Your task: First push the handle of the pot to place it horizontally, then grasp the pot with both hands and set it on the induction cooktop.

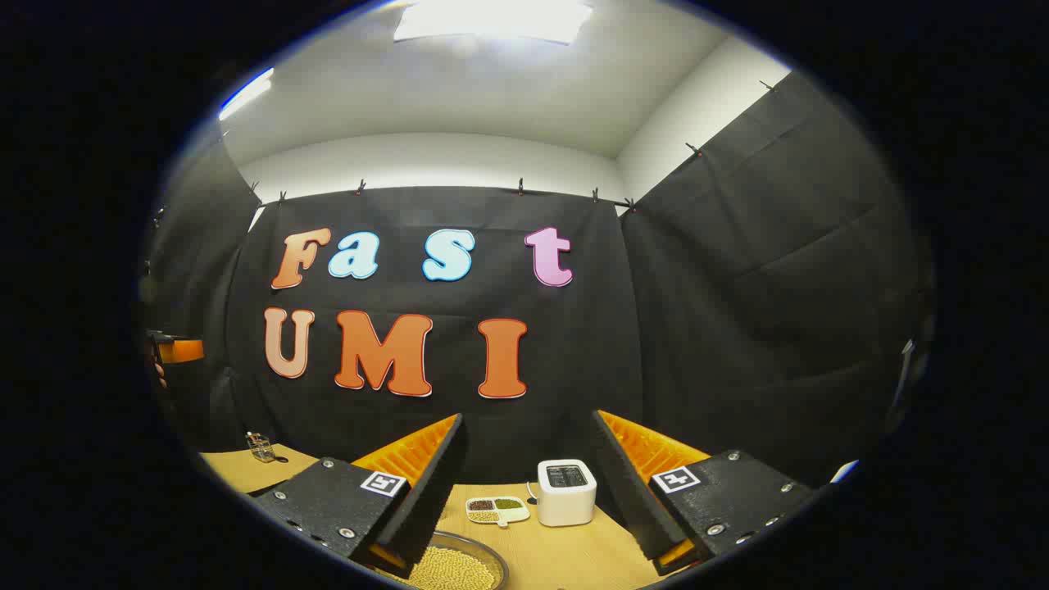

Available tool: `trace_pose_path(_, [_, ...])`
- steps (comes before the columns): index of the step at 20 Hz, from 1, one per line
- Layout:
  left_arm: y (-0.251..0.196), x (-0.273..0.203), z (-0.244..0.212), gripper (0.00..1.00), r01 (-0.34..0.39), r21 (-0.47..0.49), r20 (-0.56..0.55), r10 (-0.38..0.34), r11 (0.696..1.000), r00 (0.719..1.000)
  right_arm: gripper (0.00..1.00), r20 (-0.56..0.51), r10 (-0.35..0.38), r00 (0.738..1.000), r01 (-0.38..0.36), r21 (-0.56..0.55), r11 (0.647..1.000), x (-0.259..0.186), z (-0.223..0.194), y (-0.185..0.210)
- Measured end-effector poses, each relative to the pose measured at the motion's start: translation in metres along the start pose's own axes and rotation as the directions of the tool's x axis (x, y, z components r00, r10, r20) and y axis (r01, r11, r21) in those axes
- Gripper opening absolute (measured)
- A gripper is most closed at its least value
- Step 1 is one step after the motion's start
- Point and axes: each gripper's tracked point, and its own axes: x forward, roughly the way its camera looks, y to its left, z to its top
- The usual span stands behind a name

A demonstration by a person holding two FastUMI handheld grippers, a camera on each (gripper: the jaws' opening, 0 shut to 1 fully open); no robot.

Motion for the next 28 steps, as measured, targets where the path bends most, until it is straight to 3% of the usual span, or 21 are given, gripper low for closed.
trace_pose_path(9, [-0.005, -0.011, 0.024, 0.96, -0.006, 0.042, 0.073, 0.003, 0.999, 0.997, 0.93, 0.016, 0.052, 0.999, -0.052, 0.021, 0.998, -0.017, 0.011, 0.010])
trace_pose_path(17, [0.004, -0.015, 0.022, 0.96, -0.026, 0.050, 0.068, 0.023, 0.998, 0.997, 0.94, -0.008, 0.095, 0.995, -0.095, 0.048, 0.994, -0.030, 0.006, 0.018])
trace_pose_path(27, [0.013, -0.017, 0.026, 0.96, -0.039, 0.050, 0.094, 0.034, 0.998, 0.995, 0.94, -0.105, 0.166, 0.981, -0.158, 0.078, 0.984, -0.034, -0.015, 0.036])
trace_pose_path(28, [0.015, -0.016, 0.025, 0.96, -0.041, 0.051, 0.093, 0.036, 0.998, 0.995, 0.98, -0.117, 0.170, 0.978, -0.161, 0.081, 0.984, -0.035, -0.018, 0.037])
